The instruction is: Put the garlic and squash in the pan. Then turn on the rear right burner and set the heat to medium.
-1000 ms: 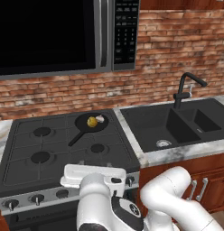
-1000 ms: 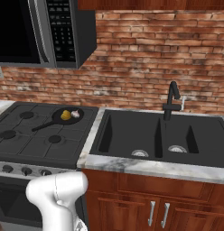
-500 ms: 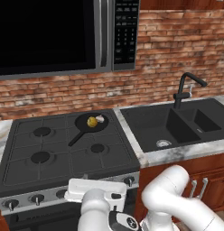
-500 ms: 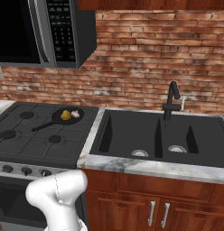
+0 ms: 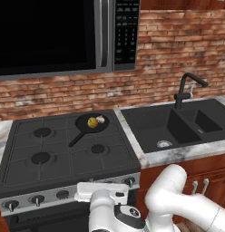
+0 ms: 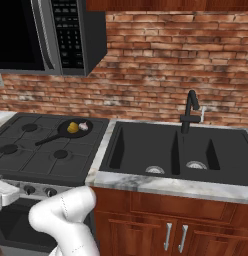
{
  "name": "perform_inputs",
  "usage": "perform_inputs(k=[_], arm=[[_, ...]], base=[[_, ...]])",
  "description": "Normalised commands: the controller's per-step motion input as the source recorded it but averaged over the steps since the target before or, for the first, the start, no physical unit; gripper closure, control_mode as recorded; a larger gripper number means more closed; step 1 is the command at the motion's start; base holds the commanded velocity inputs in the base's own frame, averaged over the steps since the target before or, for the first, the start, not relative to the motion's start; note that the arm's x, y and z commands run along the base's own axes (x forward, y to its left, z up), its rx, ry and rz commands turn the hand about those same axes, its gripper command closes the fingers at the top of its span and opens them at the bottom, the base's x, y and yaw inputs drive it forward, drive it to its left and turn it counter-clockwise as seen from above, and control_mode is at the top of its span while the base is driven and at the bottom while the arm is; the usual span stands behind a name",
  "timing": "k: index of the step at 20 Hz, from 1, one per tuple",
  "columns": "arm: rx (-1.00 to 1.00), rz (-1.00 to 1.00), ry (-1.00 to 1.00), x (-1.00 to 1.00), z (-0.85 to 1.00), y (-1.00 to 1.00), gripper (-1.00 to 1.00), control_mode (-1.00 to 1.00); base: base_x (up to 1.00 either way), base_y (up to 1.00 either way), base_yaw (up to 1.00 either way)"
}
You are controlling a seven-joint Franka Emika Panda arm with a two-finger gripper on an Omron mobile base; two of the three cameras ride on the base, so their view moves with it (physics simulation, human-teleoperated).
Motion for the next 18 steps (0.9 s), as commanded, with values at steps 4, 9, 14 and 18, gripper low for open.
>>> perform_inputs(k=[4,9,14,18], arm=[[0.01,0.04,0.1,0.36,-0.27,-0.12,-1.0,-1.0],[0.0,0.01,-0.02,0.21,-0.28,-0.04,-1.0,-1.0],[0.0,0.0,-0.12,0.08,-0.31,0.0,-1.0,-1.0],[-0.03,0.0,-0.09,0.0,-0.45,0.0,-1.0,-1.0]], base=[[0.0,0.0,0.0],[0.0,0.0,0.0],[0.0,0.0,0.0],[0.0,0.0,0.0]])
